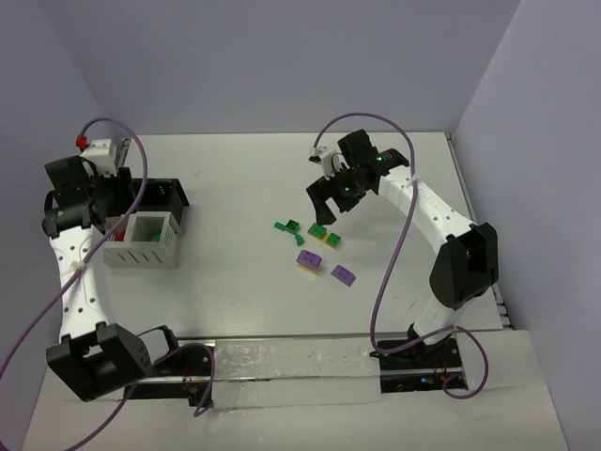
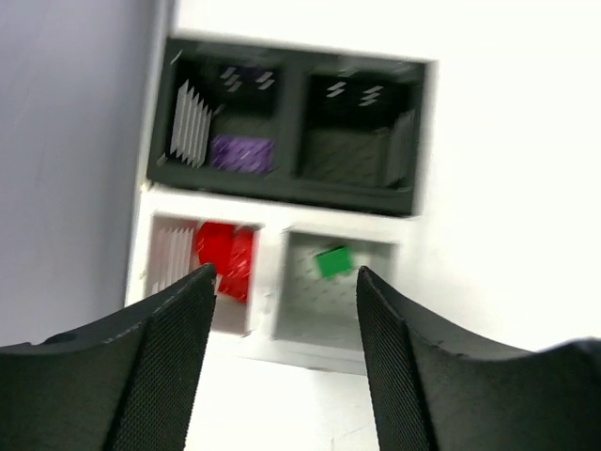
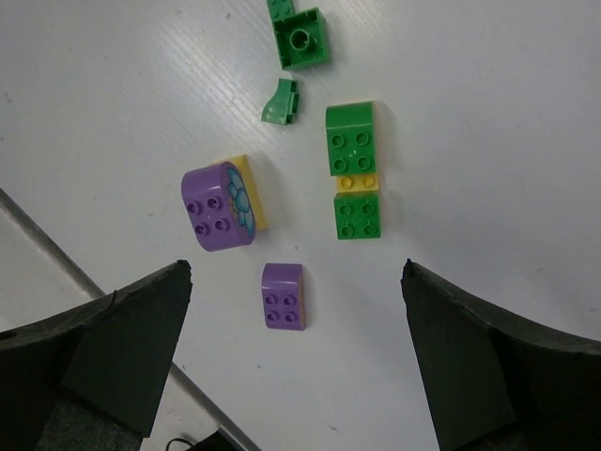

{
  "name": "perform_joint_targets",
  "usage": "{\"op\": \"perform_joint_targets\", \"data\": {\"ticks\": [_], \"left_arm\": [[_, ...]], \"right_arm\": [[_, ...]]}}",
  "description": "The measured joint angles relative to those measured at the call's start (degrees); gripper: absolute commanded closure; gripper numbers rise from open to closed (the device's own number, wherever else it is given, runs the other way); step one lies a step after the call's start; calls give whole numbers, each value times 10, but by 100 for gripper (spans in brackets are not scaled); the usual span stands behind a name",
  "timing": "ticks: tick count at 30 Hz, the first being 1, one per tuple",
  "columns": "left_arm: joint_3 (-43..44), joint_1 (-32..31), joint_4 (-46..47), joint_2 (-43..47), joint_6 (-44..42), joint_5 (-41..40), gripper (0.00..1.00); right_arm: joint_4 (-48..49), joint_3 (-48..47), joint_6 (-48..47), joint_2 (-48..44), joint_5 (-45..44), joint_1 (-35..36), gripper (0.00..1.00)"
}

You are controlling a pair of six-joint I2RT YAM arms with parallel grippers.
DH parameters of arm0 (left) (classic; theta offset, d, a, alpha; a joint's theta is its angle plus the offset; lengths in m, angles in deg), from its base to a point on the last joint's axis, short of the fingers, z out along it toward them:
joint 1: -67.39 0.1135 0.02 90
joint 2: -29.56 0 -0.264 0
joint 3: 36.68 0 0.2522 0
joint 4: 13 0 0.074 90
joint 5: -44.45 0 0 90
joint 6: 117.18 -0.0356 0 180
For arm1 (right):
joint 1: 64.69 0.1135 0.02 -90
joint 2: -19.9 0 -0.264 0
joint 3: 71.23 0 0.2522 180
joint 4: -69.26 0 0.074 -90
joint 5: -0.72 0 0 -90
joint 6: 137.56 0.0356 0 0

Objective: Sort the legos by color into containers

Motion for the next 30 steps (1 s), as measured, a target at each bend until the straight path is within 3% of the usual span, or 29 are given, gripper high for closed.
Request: {"op": "perform_joint_targets", "data": {"ticks": [5,12,20,30], "left_arm": [[8,-57,0,24,-9,45,32],[8,-147,0,20,-10,48,32],[8,-165,1,5,7,47,30],[8,-203,5,-7,18,32,30]], "right_arm": [[0,57,-10,-27,-11,-1,2],[3,150,-38,-77,-28,-3,6],[16,252,-41,-101,-48,8,8],[59,310,-17,-99,-94,81,8]]}}
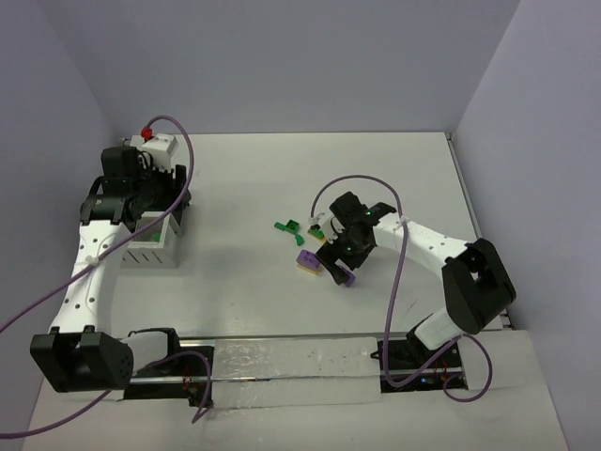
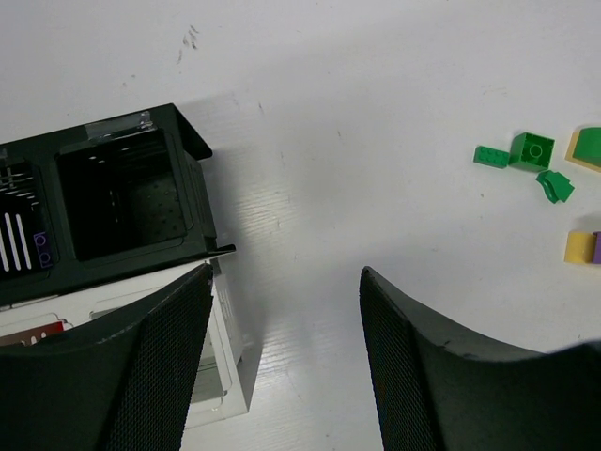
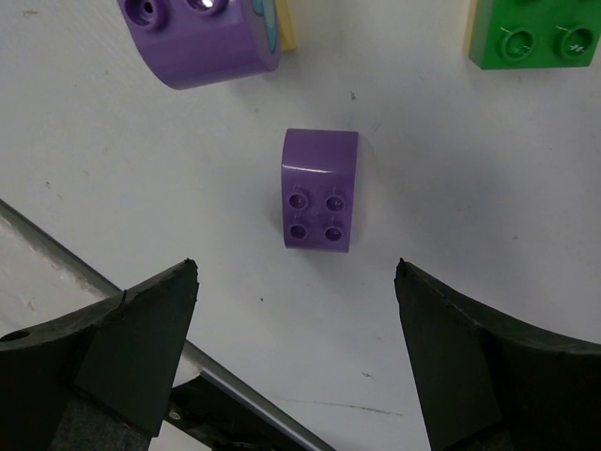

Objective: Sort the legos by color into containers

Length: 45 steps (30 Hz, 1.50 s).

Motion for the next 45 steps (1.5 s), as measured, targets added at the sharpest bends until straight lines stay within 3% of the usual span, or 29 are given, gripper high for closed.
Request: {"op": "perform_joint_targets", "data": {"ticks": [11,24,25,30,32,34,40,45], "left_arm": [[0,-13,9,-7,12,-1,30],[21,-14,16,-21,27,11,31],[21,-14,17,-21,28,14,31],[21,-14,17,-21,33,22,33],[21,-14,17,-21,37,26,34],[21,-14,17,-21,42,32,34],[21,-14,17,-15,56,51,34],[8,-14,26,-3,73,83,30]], "right_arm": [[49,12,25,30,-62,23,9],[78,33,34,69,-88,50,26],[81,34,34,69,-88,51,29],[86,37,35,75,-90,57,67],[86,37,36,75,-90,58,88],[86,37,36,75,-89,58,98],[79,37,38,62,-66,58,100],[57,24,51,-7,-10,46,100]]}}
